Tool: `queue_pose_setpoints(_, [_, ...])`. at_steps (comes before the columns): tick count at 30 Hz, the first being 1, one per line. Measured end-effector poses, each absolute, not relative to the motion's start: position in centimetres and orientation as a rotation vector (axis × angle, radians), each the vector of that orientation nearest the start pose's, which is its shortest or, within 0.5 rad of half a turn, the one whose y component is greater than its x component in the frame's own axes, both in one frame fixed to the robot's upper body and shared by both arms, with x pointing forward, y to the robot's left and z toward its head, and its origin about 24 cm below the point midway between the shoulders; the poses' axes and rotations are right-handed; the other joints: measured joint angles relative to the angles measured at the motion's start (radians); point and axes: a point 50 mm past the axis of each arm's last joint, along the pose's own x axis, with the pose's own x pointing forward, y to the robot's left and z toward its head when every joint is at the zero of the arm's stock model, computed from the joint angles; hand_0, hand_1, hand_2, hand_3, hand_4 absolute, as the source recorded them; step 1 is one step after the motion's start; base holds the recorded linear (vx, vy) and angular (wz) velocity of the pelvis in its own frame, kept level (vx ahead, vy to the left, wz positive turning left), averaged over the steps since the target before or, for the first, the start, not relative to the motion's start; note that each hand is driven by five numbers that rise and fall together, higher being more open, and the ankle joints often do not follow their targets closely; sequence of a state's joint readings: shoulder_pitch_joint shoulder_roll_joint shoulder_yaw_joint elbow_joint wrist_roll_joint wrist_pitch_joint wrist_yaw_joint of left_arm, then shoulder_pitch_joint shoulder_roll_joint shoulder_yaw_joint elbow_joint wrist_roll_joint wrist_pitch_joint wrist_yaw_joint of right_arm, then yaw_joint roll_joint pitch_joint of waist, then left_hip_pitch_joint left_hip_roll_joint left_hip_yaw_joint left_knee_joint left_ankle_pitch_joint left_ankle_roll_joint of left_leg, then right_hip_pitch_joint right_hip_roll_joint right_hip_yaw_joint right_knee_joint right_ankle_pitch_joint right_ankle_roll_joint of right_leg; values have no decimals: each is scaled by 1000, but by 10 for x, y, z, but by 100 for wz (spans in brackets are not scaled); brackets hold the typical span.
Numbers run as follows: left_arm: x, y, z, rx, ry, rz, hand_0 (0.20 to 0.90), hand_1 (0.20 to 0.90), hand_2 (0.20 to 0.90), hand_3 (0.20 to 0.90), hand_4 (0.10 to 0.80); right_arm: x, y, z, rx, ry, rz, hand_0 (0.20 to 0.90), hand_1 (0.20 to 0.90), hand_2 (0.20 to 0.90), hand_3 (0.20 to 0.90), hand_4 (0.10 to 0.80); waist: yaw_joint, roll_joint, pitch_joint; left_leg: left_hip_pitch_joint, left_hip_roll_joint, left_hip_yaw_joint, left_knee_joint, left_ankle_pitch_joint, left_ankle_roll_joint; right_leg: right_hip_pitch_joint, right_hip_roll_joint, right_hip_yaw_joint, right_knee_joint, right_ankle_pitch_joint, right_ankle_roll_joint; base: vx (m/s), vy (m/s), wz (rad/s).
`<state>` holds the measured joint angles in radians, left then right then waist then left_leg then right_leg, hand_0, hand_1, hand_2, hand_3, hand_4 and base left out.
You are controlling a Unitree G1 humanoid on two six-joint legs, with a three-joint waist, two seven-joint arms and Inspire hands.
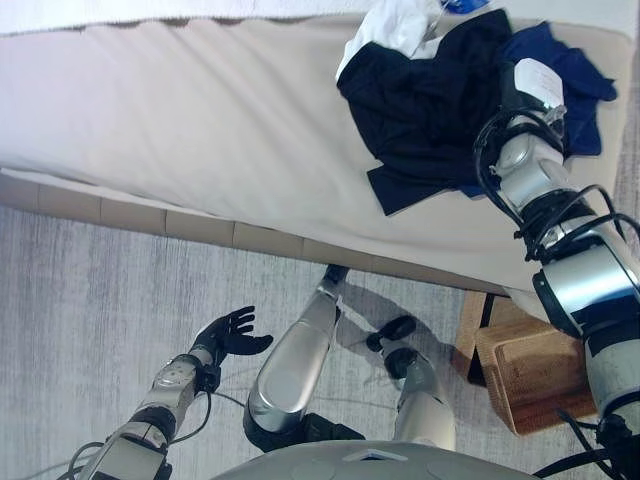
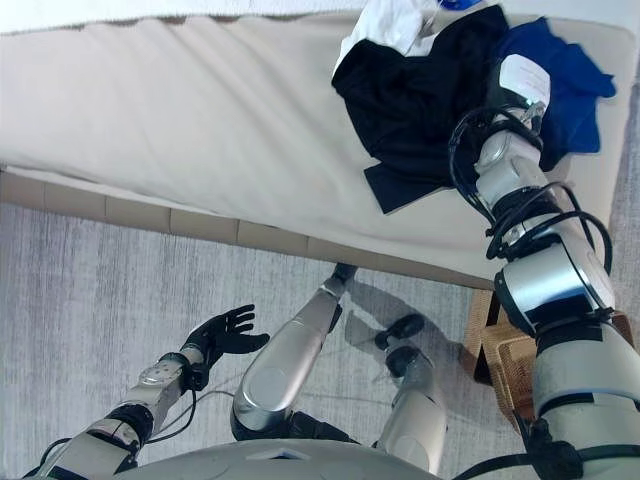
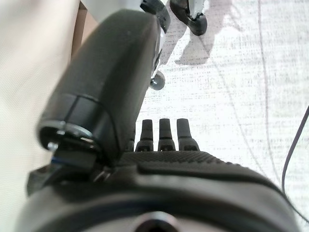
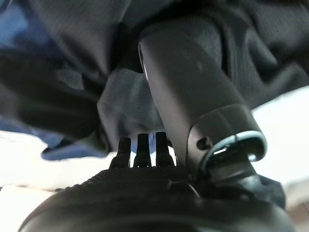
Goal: Pick up the clothes from the bed and place them into the basket
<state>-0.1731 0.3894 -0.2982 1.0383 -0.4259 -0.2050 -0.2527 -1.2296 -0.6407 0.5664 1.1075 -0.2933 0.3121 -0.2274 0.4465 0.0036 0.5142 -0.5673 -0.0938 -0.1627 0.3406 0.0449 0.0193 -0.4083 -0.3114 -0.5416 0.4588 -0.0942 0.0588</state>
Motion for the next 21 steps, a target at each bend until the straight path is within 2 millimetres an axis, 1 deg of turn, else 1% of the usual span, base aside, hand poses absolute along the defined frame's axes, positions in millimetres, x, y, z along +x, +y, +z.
queue_pose_setpoints(1, [209,239,-96,43,666,-138,900,900,900,900,800,408,-270,231,-1225,143,-503,691,691,691,656,556,7,-2,4,-20,0,1,15,-4,4,-21,-6,0,22,-5,2,0,0,0])
queue_pose_setpoints(2, [211,238,-94,35,647,-142,900,900,900,900,800,408,-271,232,-1221,153,-505,300,300,300,200,100,8,-1,7,-35,0,1,31,-10,5,-31,-8,-1,34,-9,2,-10,2,-3])
queue_pose_setpoints(3, [212,238,-93,31,640,-141,900,900,900,900,800,408,-271,233,-1220,156,-504,300,300,300,200,100,10,-1,7,-44,1,0,40,-15,8,-35,-6,-1,35,-13,4,-21,-26,-4])
queue_pose_setpoints(5, [214,237,-90,23,612,-145,900,900,900,900,800,410,-268,239,-1220,137,-506,300,300,300,200,100,8,-1,7,-76,7,-8,66,-29,-2,-52,5,-1,31,-32,-1,-23,-47,-8])
queue_pose_setpoints(8, [214,237,-90,18,610,-141,900,900,900,900,800,412,-259,248,-1202,53,-508,300,300,300,200,100,-7,-1,7,-93,29,-12,75,-28,-7,-57,31,-4,-5,-35,2,-15,-72,-11])
queue_pose_setpoints(11, [208,238,-93,15,626,-135,900,900,900,900,800,412,-234,268,-1164,-157,-536,300,300,300,200,100,-21,-2,7,-92,58,-5,69,-21,-17,-51,69,7,-58,-33,2,-5,-96,-34])
queue_pose_setpoints(12, [206,239,-94,16,631,-130,900,900,900,900,800,411,-227,275,-1153,-226,-549,300,300,300,200,100,-29,-2,7,-89,62,-1,65,-20,-17,-47,75,10,-67,-32,2,17,-100,-23])
queue_pose_setpoints(13, [205,241,-95,19,635,-123,900,900,900,900,800,409,-221,281,-1138,-284,-563,300,300,300,200,100,-42,-3,8,-82,69,7,60,-15,-22,-40,80,12,-77,-26,-8,56,-154,-23])
queue_pose_setpoints(14, [205,243,-94,26,636,-109,900,900,900,900,800,405,-212,289,-1087,-380,-581,300,300,300,200,100,-43,-17,16,-55,77,25,44,-11,-22,-22,85,20,-96,-17,-13,70,-123,-22])
queue_pose_setpoints(15, [205,245,-94,26,634,-99,900,900,900,900,800,400,-206,296,-1038,-453,-592,300,300,300,200,100,-49,-22,18,-28,81,36,27,-11,-23,3,88,20,-119,-8,-15,62,-104,-21])
queue_pose_setpoints(17, [201,249,-95,44,645,-82,900,900,900,900,800,387,-194,311,-938,-617,-624,300,300,300,200,100,-61,-25,17,42,90,47,-16,-7,-23,70,113,40,-181,2,-12,79,-70,-16])
queue_pose_setpoints(18, [200,251,-95,53,648,-76,900,900,900,900,800,380,-190,320,-889,-679,-630,300,300,300,200,100,-66,-27,16,73,92,54,-36,-7,-23,96,118,42,-205,2,-12,122,-102,-25])
queue_pose_setpoints(20, [199,254,-95,54,649,-61,900,900,900,900,800,362,-186,340,-788,-822,-669,300,300,300,200,100,-78,-36,14,138,92,74,-76,-6,-24,149,123,57,-248,11,3,104,-72,-15])
queue_pose_setpoints(21, [199,255,-95,63,653,-62,900,900,900,900,800,354,-187,347,-758,-865,-680,300,300,300,200,100,-83,-37,13,159,91,77,-91,-6,-24,170,129,66,-268,11,3,100,-55,-11])
